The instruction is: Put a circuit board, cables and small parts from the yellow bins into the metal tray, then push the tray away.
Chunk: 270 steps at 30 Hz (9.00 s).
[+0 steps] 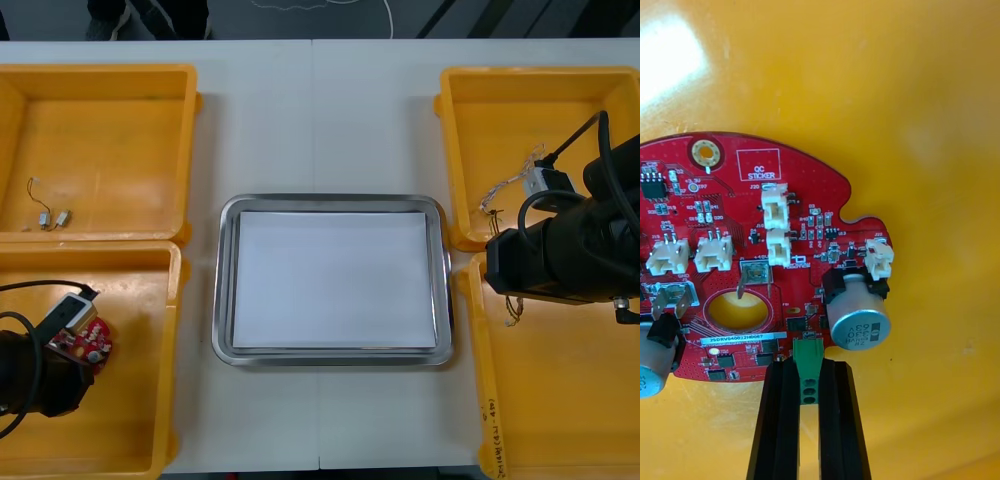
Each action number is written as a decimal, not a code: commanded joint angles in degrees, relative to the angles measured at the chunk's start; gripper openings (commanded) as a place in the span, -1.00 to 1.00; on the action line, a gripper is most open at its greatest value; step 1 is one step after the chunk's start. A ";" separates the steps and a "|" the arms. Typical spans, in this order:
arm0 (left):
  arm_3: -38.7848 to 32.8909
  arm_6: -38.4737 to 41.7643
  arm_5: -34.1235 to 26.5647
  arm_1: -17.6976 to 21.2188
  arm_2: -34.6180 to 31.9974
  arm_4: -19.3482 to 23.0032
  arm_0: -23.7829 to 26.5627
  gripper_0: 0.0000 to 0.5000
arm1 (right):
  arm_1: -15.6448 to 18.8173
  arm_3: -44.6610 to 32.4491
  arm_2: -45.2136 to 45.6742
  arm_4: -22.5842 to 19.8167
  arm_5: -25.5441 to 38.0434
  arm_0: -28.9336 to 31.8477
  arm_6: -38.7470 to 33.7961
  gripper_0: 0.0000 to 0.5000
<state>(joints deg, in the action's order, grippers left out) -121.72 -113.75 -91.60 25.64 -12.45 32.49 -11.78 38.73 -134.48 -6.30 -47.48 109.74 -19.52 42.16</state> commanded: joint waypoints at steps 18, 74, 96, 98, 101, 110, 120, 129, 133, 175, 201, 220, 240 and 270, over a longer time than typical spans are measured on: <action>-10.21 -5.52 -6.14 -0.32 -13.39 10.40 -0.17 -1.00 | 0.20 -0.52 -0.38 -0.95 0.26 -1.31 0.64 -1.00; -6.25 61.54 -18.40 7.41 28.36 13.13 44.92 -1.00 | 0.38 -0.52 -0.29 -1.21 0.26 -0.87 -0.33 -1.00; -2.03 66.64 -18.40 0.99 42.51 6.09 47.82 -1.00 | 0.38 -0.52 -0.38 -1.39 0.26 -0.78 0.03 -1.00; -0.80 66.82 -18.40 0.38 43.91 5.74 47.82 -1.00 | 0.38 -0.52 -0.29 -1.39 0.26 -0.78 0.03 -1.00; 0.25 66.99 -18.40 -0.15 45.23 5.22 47.82 -1.00 | 0.38 -0.52 -0.38 -1.48 0.26 -0.87 0.03 -1.00; 4.30 67.79 -18.40 -1.99 48.66 3.37 47.73 -1.00 | 0.38 -0.52 -0.29 -1.65 0.26 -0.78 -0.33 -1.00; 6.93 67.52 -18.40 -3.66 51.91 1.52 47.56 -1.00 | 0.38 -0.52 -0.29 -1.48 0.26 -0.78 -0.33 -1.00; 9.57 66.38 -18.40 -5.07 53.67 -1.11 47.56 -1.00 | 0.38 -0.52 -0.38 -1.48 0.26 -0.69 -0.41 -1.00; 10.54 65.85 -18.40 -5.60 53.84 -1.55 47.56 -1.00 | 0.38 -0.52 -0.38 -1.57 0.26 -0.69 -0.41 -1.00; 13.61 61.37 -18.40 -6.83 53.84 -2.96 47.47 0.32 | 0.38 -0.52 -0.29 -1.39 0.26 -0.61 -0.06 -1.00; -5.90 62.07 -18.40 -0.32 44.35 -1.82 46.94 1.00 | 0.29 -0.52 -0.38 -2.18 0.26 -0.69 0.29 -1.00; -16.18 56.36 -18.40 11.37 15.44 4.16 34.28 1.00 | 0.29 -0.52 -9.08 2.39 0.26 -3.86 4.07 -1.00; 2.01 28.85 -18.40 14.09 -4.43 5.92 33.49 1.00 | -4.89 0.36 -23.14 10.83 -0.31 -15.28 33.42 -1.00; 26.62 12.85 -17.83 19.01 -5.66 1.70 43.25 1.00 | -3.05 10.03 -42.39 14.34 -7.70 -20.82 57.07 -1.00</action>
<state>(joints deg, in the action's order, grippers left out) -96.01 -95.20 -109.67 41.53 -16.48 35.14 28.07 33.47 -124.67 -45.41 -34.36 103.27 -37.83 97.38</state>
